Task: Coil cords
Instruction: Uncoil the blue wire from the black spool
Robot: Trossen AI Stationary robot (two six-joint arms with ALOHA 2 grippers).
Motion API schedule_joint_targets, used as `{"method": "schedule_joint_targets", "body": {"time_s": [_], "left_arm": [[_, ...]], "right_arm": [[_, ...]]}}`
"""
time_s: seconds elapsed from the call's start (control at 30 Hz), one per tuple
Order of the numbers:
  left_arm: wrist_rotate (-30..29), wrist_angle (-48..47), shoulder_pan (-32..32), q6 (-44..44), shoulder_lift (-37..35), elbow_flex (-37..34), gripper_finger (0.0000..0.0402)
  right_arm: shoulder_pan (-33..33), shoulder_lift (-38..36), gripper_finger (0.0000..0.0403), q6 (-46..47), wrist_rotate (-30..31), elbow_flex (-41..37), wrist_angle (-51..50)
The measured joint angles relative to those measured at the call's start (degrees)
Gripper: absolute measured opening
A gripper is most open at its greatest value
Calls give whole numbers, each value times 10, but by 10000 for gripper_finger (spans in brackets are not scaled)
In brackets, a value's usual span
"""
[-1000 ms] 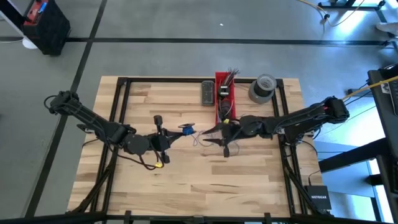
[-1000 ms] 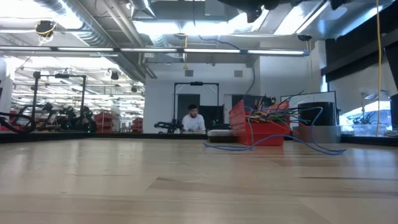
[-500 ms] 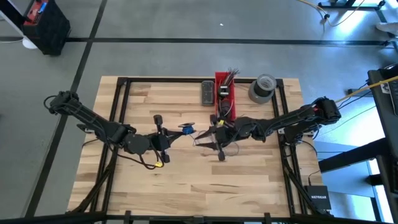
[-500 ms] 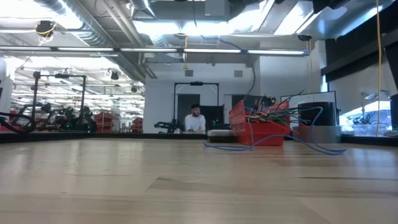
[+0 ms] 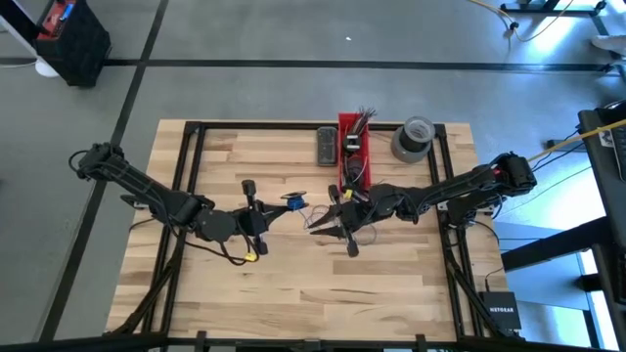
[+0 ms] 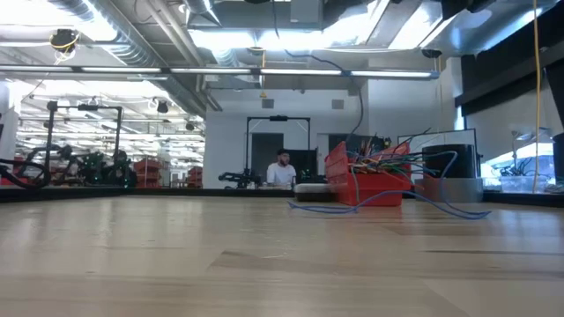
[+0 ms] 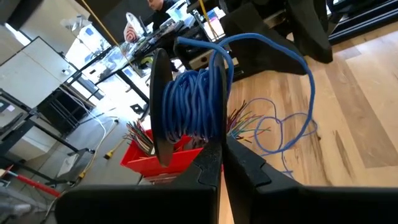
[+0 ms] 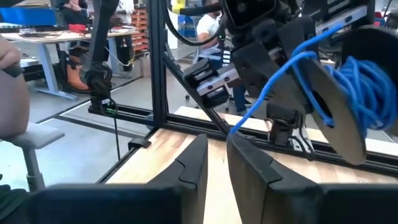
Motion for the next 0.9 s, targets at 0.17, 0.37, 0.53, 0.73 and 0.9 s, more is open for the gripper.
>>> {"method": "schedule_joint_targets", "body": {"time_s": [0.17, 0.37, 0.53, 0.73, 0.9], "left_arm": [[0, 0, 0, 0, 0, 0, 5], [0, 0, 0, 0, 0, 0, 5], [0, 0, 0, 0, 0, 0, 5], [0, 0, 0, 0, 0, 0, 5], [61, -17, 1, -4, 0, 0, 5]], "right_arm": [[0, 0, 63, -1, 17, 0, 9], [-1, 14, 63, -3, 35, 0, 39], [-1, 23, 61, -25, 25, 0, 47], [0, 23, 8, -50, 30, 7, 46], [8, 22, 9, -75, 33, 56, -8]]}}
